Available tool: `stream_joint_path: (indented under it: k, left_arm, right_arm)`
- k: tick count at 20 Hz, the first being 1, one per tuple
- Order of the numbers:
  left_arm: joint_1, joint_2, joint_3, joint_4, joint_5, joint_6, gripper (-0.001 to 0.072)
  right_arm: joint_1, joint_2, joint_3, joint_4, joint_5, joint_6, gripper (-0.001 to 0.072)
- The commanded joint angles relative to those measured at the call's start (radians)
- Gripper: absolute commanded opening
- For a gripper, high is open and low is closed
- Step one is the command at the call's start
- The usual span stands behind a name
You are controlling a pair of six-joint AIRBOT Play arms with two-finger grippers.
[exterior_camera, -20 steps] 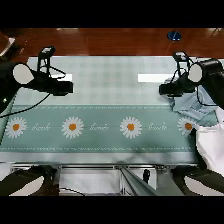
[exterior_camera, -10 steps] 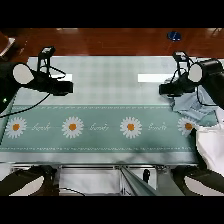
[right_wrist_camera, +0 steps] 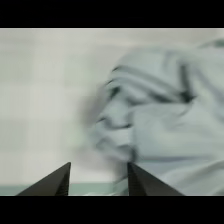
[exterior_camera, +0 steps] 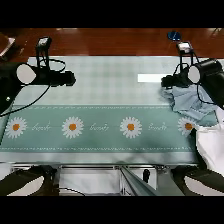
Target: Fold the shirts.
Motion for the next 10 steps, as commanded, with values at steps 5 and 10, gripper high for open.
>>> stream_joint_path:
  k: [5,10]
  left_arm:
    - [-0.001,-0.063,0.000,-0.005,0.037,0.000,0.0506]
    - [-0.001,-0.098,0.000,-0.042,0.039,0.000,0.0506]
  right_arm:
    - [-0.374,-0.109,0.000,-0.025,-0.198,0.242,0.0413]
    - [-0.500,-0.272,0.000,0.235,-0.206,0.004,0.0413]
